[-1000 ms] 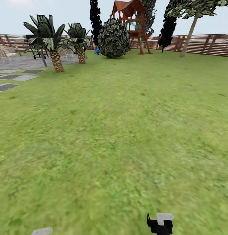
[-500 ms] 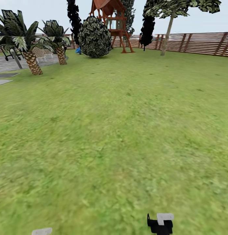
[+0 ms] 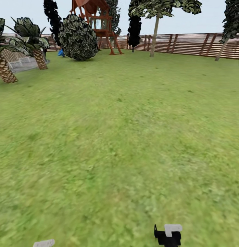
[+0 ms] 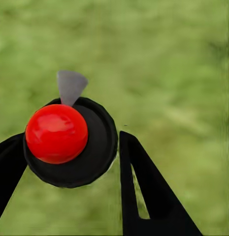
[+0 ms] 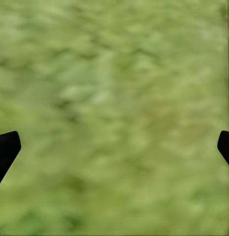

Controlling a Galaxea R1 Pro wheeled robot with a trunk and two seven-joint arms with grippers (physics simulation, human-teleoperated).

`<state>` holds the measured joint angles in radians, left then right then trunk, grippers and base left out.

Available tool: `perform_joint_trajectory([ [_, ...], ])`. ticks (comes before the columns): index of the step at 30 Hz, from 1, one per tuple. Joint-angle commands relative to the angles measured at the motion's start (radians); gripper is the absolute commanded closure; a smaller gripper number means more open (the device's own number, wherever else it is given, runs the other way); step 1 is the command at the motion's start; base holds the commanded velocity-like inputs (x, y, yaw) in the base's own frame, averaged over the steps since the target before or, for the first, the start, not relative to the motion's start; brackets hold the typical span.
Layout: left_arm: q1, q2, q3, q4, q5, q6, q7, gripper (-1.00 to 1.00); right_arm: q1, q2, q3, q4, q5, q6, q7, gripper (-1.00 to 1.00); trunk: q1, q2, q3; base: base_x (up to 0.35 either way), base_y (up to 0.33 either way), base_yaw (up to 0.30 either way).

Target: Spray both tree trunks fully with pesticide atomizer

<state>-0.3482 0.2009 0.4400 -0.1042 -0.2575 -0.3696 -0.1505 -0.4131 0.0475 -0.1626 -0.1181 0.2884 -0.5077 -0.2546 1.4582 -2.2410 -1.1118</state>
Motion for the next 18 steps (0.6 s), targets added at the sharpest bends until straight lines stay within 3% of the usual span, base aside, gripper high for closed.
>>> perform_joint_trajectory([
  [1, 0.000, 0.000, 0.000, 0.000, 0.000, 0.000, 0.000, 1.00, 0.000, 0.000, 0.000, 0.000, 0.000, 0.000, 0.000, -1.00, 0.000, 0.000, 0.000, 0.330, 0.000, -0.282],
  [18, 0.000, 0.000, 0.000, 0.000, 0.000, 0.000, 0.000, 1.00, 0.000, 0.000, 0.000, 0.000, 0.000, 0.000, 0.000, -1.00, 0.000, 0.000, -0.008, 0.319, -0.099, -0.282],
])
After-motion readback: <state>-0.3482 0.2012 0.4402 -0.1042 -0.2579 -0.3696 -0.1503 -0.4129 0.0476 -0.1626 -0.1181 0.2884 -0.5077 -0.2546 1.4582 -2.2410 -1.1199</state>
